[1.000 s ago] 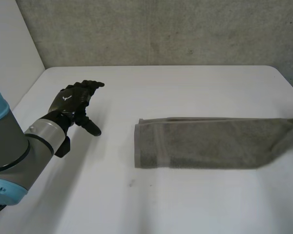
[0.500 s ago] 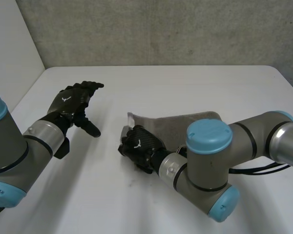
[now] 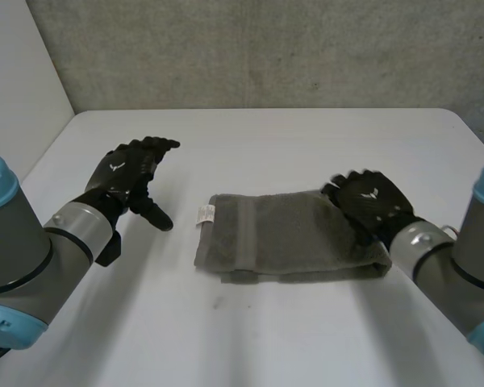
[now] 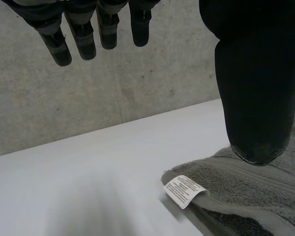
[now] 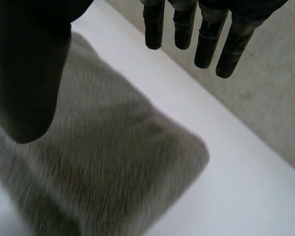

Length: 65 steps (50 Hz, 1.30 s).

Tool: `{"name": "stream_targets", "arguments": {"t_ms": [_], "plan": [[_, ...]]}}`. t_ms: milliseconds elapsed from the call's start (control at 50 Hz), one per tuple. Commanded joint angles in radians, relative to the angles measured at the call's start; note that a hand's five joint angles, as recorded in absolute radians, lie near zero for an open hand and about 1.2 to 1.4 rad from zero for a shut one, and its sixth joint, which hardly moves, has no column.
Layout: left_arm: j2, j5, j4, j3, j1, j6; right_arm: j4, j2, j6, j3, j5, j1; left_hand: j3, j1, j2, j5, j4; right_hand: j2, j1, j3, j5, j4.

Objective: Fold the towel.

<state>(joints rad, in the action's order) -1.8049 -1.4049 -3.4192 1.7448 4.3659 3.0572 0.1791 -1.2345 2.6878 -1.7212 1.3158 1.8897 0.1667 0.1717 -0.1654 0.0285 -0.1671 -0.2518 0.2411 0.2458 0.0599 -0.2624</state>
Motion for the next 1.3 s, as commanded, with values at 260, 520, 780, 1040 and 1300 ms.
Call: {"name": "stream_targets", "arguments": {"t_ms": [260,520,780,1040,1300], "plan": [[-0.002,0.0,-0.002,0.007,-0.012,0.002,0.129,0.082,-0.003,-0.146,-0.112,-0.224,0.008,0.003,-0.009,-0.029,-0.007,-1.144,1.155,1.15,1.162,-1.134],[0.007,0.0,0.0,-0.002,-0.016,0.003,0.192,0.024,-0.072,0.003,-0.092,-0.048,0.008,0.003,-0.009,-0.029,-0.007,-1.145,1.155,1.15,1.162,-1.134],[0.03,-0.005,0.0,-0.074,-0.042,0.002,0.019,0.291,-0.295,0.262,-0.164,0.385,0.012,0.007,-0.013,-0.025,-0.011,-1.145,1.155,1.15,1.162,-1.134],[-0.028,-0.075,0.014,-0.155,-0.084,-0.015,-0.041,0.188,-0.036,0.245,-0.058,0.367,0.02,0.015,-0.022,-0.016,-0.02,0.077,-0.067,-0.071,-0.06,0.088],[-0.23,-0.255,0.231,-0.347,-0.299,-0.158,-0.023,0.009,0.445,0.15,-0.044,0.14,0.023,0.018,-0.025,-0.013,-0.023,0.077,-0.067,-0.071,-0.06,0.088]]}}
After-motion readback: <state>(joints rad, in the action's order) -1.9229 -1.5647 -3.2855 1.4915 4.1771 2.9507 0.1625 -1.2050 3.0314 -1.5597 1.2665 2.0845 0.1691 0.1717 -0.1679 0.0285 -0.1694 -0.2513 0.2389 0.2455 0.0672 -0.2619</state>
